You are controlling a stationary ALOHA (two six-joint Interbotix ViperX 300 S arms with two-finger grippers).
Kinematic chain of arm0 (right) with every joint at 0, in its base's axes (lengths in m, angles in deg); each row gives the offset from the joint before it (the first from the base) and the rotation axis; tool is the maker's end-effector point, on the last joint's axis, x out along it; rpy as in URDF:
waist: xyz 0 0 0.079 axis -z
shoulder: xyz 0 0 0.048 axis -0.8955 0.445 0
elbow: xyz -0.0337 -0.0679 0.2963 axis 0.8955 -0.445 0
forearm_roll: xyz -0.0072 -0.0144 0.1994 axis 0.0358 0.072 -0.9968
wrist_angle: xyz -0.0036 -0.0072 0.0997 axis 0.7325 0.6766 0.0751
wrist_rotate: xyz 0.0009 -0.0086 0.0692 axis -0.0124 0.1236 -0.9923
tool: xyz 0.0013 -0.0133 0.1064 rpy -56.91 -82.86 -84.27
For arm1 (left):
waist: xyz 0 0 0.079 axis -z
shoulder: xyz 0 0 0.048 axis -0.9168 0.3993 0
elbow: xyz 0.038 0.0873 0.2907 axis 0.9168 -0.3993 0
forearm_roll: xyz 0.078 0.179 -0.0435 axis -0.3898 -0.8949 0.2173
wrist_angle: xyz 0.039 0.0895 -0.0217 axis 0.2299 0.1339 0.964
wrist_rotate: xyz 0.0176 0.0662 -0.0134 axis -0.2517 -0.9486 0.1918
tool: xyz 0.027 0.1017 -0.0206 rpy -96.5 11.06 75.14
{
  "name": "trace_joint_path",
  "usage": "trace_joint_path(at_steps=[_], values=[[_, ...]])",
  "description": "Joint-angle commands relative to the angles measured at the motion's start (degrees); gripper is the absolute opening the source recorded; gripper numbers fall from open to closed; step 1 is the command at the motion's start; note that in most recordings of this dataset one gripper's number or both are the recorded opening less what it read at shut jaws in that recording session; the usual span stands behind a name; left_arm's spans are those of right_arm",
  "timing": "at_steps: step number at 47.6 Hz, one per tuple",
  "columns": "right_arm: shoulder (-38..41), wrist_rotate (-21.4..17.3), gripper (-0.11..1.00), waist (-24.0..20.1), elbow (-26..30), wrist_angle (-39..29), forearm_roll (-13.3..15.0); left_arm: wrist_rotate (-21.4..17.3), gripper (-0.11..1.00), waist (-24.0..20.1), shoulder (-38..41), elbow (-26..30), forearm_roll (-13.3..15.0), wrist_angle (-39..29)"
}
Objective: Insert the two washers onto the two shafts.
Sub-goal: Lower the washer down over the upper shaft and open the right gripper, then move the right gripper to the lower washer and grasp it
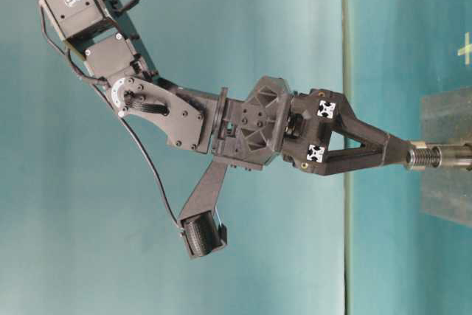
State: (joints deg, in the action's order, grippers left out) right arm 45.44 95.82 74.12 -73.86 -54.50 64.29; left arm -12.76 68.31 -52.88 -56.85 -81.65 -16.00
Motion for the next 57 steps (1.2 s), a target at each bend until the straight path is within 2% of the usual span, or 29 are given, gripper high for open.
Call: trace_joint_path(at_steps=[1,10,17,27,34,46,57], values=[[-3.78,-0.26,0.55,-0.53,-0.09,-1.76,0.09,0.09,0.0,0.0,0.09,1.49,-0.18,0.26],[-8.7,-0.26,0.55,-2.37,-3.16,-5.36,-0.09,0.18,0.0,0.0,0.09,1.49,-0.18,0.26],[-13.01,-0.26,0.57,-3.78,-8.35,-4.22,-1.85,0.18,0.0,0.09,0.09,1.49,-0.18,0.18],[-16.0,-0.53,0.61,-6.68,-19.25,5.54,-4.92,0.18,0.0,0.09,0.18,1.49,-0.18,-0.09],[-15.73,-1.23,0.65,-8.96,-23.82,13.27,-5.71,0.18,0.0,0.09,0.09,1.58,-0.18,-0.09],[-14.24,-6.24,0.65,-9.76,-27.07,20.3,-5.19,0.18,0.0,0.09,0.18,2.11,-0.18,-1.05],[-12.57,-6.5,0.65,-9.76,-27.33,21.62,-4.66,0.18,0.0,0.09,0.26,2.55,-0.18,-1.23]])
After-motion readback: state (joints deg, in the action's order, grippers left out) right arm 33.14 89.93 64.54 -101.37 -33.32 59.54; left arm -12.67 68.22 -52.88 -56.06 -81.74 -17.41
